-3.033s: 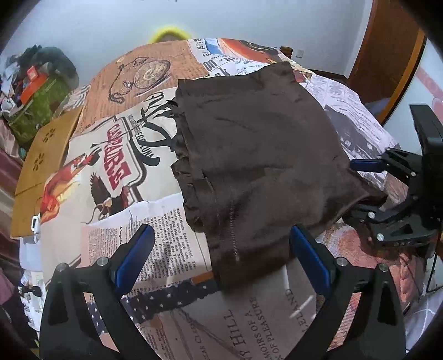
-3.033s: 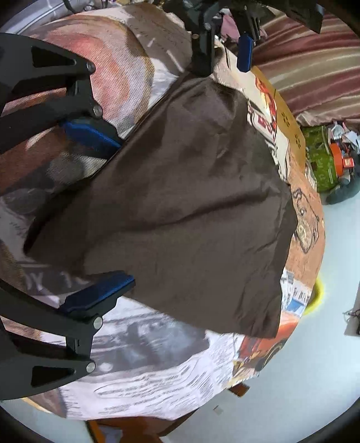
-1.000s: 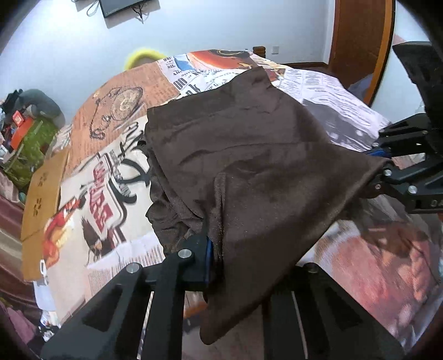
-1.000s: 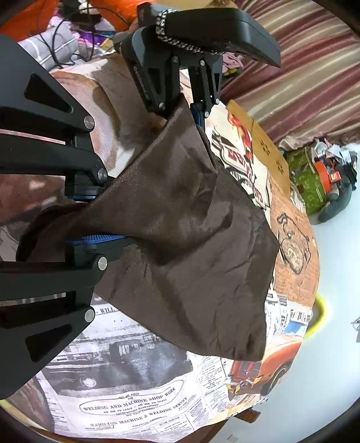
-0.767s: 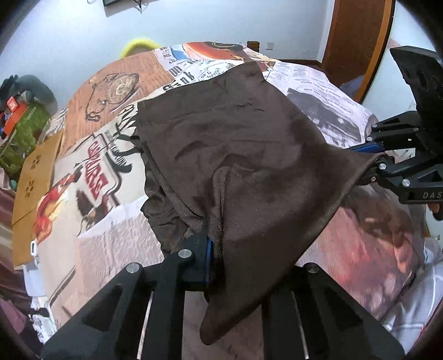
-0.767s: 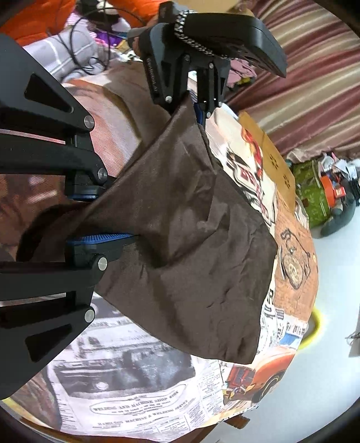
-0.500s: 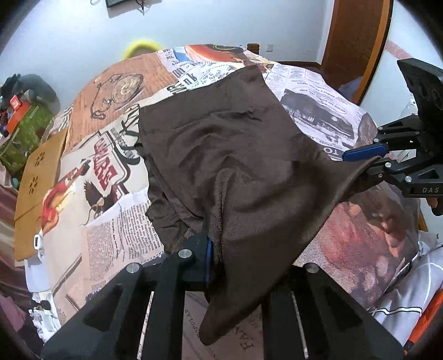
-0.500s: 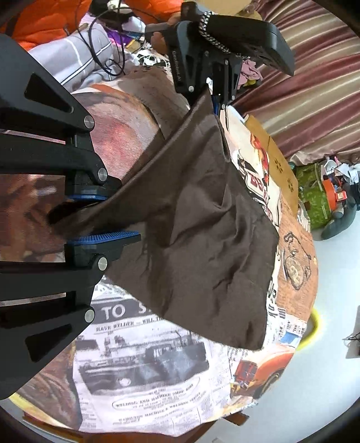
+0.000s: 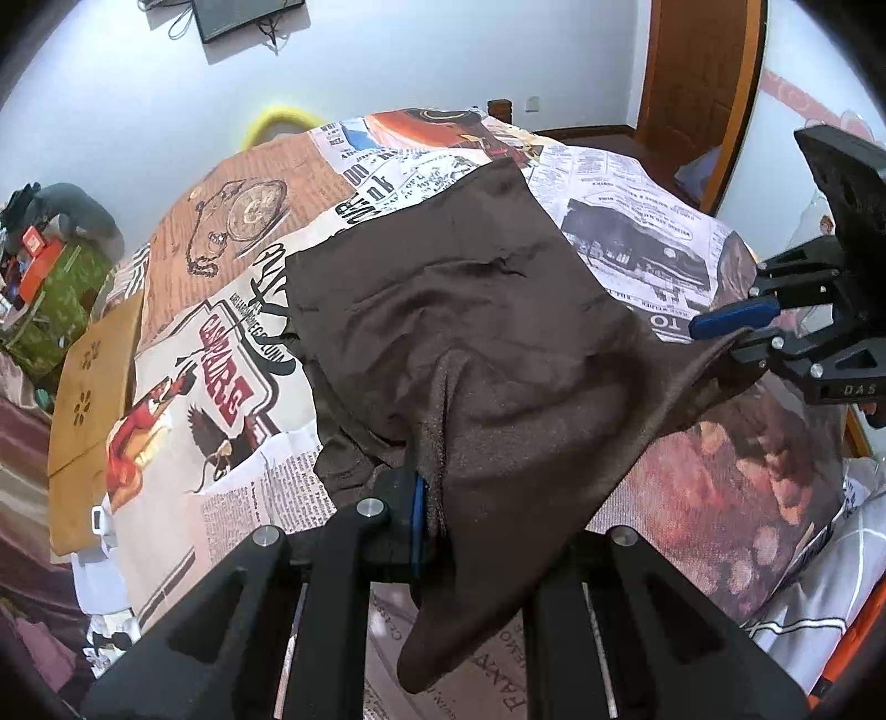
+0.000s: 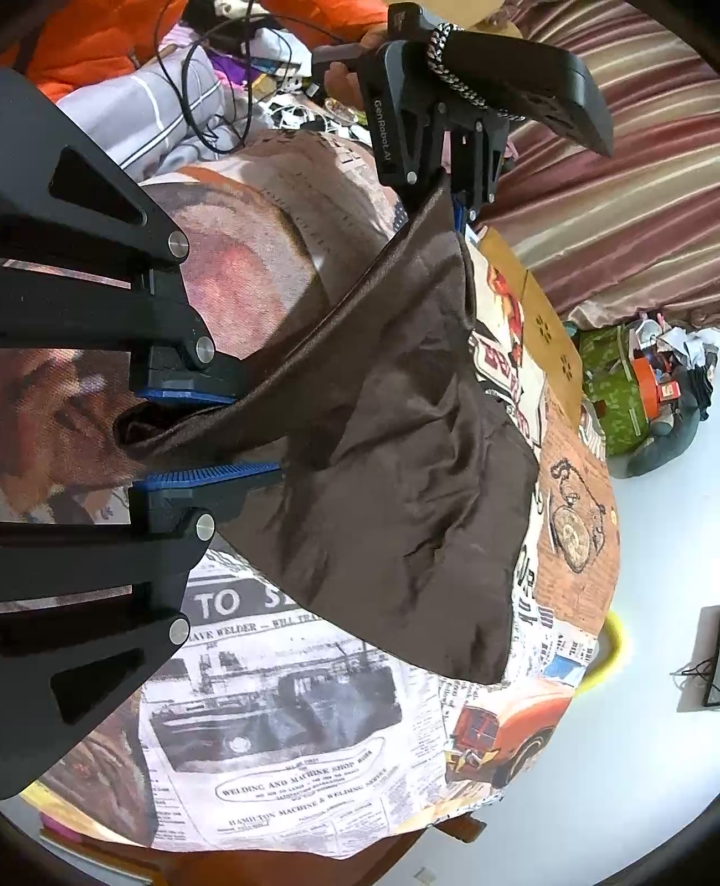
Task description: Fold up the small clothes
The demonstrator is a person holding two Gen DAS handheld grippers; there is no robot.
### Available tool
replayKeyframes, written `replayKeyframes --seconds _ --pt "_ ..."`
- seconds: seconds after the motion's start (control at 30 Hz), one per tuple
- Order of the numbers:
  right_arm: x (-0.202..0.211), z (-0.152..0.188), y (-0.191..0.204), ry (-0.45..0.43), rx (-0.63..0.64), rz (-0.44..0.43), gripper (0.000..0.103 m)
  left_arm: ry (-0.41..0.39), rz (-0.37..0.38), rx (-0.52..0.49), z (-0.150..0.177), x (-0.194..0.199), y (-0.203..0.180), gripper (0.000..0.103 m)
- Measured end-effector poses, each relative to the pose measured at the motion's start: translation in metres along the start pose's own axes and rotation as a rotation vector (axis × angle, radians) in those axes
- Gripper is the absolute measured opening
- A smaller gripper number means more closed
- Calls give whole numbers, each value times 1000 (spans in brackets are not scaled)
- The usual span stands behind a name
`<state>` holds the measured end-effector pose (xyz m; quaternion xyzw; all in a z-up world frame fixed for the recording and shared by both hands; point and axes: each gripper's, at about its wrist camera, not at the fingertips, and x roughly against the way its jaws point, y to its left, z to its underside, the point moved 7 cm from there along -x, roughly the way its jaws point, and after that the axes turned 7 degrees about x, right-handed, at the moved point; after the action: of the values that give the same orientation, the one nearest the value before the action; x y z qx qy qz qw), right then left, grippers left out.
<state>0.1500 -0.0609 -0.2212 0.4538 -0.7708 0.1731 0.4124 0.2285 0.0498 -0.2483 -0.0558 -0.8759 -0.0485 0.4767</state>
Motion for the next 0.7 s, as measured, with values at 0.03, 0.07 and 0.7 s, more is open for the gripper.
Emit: replayKeyframes --seconds 0.03,0.07,0.7 --pt "2 0 0 -4 1 2 17 0 -2 -6 -1 1 0 12" --pt "4 -2 0 -9 6 3 17 0 -6 -10 -3 2 1 12" --pt "21 -74 -54 -162 10 103 5 38 47 29 -103 -31 41 12"
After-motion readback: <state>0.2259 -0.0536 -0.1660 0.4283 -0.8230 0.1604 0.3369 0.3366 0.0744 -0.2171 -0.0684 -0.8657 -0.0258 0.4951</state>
